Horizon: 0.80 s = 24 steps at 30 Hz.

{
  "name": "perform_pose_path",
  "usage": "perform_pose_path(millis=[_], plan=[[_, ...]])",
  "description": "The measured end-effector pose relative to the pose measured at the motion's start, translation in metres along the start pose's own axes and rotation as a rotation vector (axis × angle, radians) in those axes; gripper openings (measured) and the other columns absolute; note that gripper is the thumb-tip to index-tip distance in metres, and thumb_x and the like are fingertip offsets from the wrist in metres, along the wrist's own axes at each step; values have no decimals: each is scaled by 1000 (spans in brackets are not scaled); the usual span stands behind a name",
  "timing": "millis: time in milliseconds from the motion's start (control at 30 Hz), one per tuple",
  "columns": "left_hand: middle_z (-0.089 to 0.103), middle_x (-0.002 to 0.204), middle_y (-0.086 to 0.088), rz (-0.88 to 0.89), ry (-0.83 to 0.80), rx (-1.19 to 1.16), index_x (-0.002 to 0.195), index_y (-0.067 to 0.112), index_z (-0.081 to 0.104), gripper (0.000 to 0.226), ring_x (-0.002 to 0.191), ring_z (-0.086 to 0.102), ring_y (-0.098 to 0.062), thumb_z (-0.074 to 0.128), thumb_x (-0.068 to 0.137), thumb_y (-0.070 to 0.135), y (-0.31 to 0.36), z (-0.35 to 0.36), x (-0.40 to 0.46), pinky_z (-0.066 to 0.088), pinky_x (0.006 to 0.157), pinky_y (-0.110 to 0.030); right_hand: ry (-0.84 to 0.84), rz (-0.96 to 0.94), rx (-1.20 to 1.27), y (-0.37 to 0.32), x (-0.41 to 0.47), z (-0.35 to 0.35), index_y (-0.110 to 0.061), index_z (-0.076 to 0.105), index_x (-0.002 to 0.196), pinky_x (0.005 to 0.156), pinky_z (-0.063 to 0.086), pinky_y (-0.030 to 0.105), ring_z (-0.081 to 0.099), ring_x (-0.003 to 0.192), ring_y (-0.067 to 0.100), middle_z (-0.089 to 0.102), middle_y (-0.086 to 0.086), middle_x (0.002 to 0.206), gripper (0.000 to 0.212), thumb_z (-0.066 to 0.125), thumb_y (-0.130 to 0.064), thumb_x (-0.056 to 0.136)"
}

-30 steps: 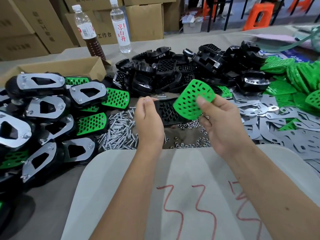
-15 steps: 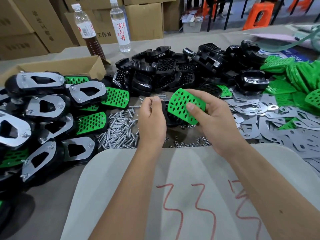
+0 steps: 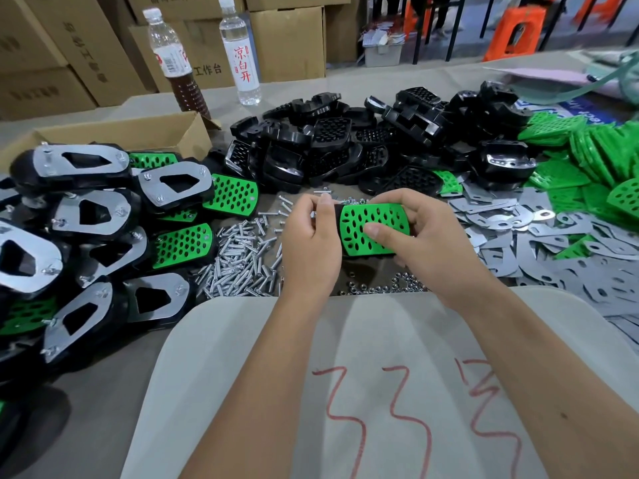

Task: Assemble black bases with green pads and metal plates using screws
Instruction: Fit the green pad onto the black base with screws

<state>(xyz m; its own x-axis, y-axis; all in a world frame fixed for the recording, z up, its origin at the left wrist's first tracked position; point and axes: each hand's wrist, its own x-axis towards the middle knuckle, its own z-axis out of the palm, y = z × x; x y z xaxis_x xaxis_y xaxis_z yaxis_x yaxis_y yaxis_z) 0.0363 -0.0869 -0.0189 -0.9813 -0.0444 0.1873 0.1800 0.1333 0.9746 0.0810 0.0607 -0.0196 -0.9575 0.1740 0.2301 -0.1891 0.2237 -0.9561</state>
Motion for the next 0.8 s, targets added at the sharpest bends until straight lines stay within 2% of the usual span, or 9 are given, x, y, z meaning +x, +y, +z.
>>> perform_pose_path(millis=[100,200,300,367,433,500,600,700,800], plan=[[66,83,-13,-7,1,-10,91,9,62,44,73,59,-21,44,98,49,-1,0,0,55,78,-60,0,3,-2,2,1,0,-25,67,110,49,47,23,56,53,9,76,3,83,22,78,-17,93],[67,87,-19,20,3,5,91,7,64,47,76,60,-33,45,97,49,-3,0,1,53,80,-62,74,50,14,3,1,0,-22,56,110,47,48,24,59,51,10,78,1,84,31,81,-19,90],[66,82,-18,35,16,26,90,6,64,48,70,56,-20,45,97,50,-5,0,1,54,75,-59,112,57,-32,4,1,3,-20,58,105,49,50,24,65,54,9,77,-2,84,32,84,-21,87],[62,73,-13,36,19,32,89,6,64,48,66,53,-16,46,96,50,-7,0,1,52,71,-55,146,60,-70,4,1,6,-21,59,104,52,52,25,71,65,9,77,-4,84,33,86,-23,85],[59,71,-7,24,10,16,89,6,64,47,66,51,-16,47,96,49,-8,-1,1,52,70,-53,184,61,-96,4,0,8,-23,59,104,54,52,25,74,72,10,77,-7,84,35,87,-25,83],[68,80,-10,-24,-19,-30,94,8,68,43,72,61,-21,50,94,48,-8,-2,0,55,72,-50,221,55,-114,5,0,10,-23,59,103,56,53,24,72,72,8,76,-7,82,36,88,-24,81],[76,89,3,-74,-85,-109,101,18,71,27,78,71,-10,67,84,38,-8,-4,-2,60,71,-32,259,46,-154,4,0,12,-22,57,103,59,51,17,69,70,2,73,-6,79,38,89,-23,80],[76,106,-9,-100,-162,-93,110,22,68,42,97,74,-23,85,72,23,-11,-7,-4,63,84,-38,231,47,-195,2,2,11,-21,56,103,60,52,21,65,68,4,72,-5,80,38,88,-23,82],[74,109,-16,-116,-160,-139,111,20,66,41,101,73,-31,87,79,2,-11,-9,-3,64,85,-42,198,32,-183,2,0,8,-23,57,101,61,57,35,66,66,15,73,-3,78,38,89,-26,81]])
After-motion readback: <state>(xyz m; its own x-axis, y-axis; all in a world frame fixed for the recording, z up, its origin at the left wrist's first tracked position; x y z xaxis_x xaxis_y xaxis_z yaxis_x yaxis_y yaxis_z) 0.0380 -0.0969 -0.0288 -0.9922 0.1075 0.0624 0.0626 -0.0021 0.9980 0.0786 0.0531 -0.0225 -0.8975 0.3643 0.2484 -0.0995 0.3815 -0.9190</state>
